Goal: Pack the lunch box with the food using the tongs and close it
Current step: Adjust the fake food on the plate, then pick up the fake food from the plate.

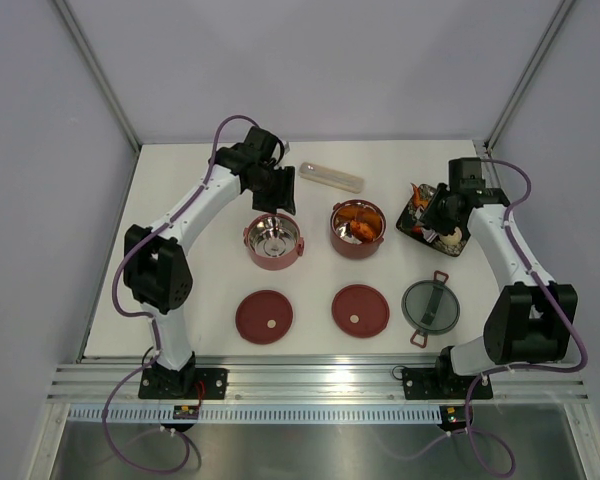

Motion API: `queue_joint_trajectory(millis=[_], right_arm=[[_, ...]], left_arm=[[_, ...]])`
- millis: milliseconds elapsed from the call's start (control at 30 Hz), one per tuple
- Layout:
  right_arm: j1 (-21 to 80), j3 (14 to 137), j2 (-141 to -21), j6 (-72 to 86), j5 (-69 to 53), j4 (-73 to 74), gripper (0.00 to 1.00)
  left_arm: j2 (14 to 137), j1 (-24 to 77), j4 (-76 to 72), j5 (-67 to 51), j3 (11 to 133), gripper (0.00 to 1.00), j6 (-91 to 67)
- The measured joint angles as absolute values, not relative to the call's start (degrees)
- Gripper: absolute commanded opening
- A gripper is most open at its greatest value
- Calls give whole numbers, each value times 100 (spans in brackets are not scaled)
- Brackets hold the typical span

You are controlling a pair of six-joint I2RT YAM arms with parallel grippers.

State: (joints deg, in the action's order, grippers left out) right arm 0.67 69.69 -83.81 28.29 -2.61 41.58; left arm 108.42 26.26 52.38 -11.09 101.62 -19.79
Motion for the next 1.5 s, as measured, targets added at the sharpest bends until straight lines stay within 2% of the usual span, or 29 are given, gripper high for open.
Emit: queue_joint_trajectory(millis=[300,567,800,833,867,1500], right_arm=[[69,6676,-8265,2823,-198,4401,36],[67,7105,-7878,2797,123,4792,38],[67,7024,-7301,2928,502,4980,48],[67,6956,-7231,2969,506,4980,54],[67,6882,-7168,3026,504,4982,54],[67,6130,-7070,3686,338,4735,52]], left_arm=[[10833,2655,5218,-1116,10162,55,-1999],[10836,2714,5221,-1116,10162,55,-1997],[10836,2729,5221,-1116,10165,55,-1992],[10838,2729,5221,-1114,10165,55,-1992],[10842,2729,5221,-1116,10165,55,-1992],[10884,2729,5223,-1111,10165,55,-1970]])
